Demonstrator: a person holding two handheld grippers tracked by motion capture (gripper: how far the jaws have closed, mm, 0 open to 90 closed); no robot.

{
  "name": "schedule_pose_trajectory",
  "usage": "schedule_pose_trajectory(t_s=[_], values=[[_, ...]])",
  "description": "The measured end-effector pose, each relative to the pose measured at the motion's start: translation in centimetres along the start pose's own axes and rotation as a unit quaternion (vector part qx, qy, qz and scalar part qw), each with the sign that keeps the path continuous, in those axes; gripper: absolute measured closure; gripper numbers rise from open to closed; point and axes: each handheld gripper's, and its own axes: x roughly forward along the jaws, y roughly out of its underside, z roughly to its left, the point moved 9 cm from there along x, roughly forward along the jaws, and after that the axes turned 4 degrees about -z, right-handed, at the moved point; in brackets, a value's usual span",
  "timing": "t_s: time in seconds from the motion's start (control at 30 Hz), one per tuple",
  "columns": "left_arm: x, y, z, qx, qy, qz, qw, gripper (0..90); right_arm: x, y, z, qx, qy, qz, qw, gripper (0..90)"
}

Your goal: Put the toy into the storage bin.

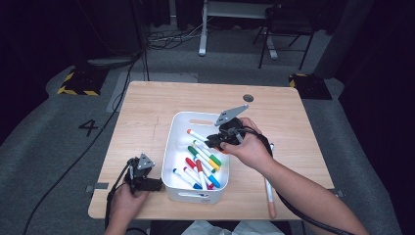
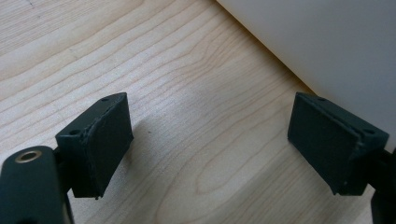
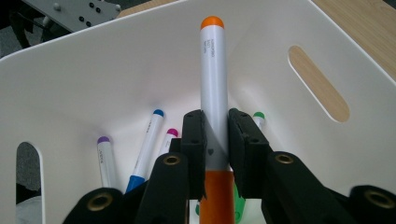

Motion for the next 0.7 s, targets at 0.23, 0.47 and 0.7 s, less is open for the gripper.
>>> schedule_pose_trajectory(t_s=[0.23,0.47,0.7], values=[[0.0,0.0,0.0,0.0,0.0,0.0,1.0,14.2,1.2,0.8,0.2,-0.012,0.005,0.023,0.9996,76.8],[0.0,0.0,0.0,0.0,0.0,0.0,1.0,14.2,2.3,1.7,0.0,-0.008,0.006,0.049,0.9988,76.7],[0.0,0.0,0.0,0.0,0.0,0.0,1.0,14.2,2.7,2.2,0.3,-0.011,0.007,0.063,0.998,76.6]])
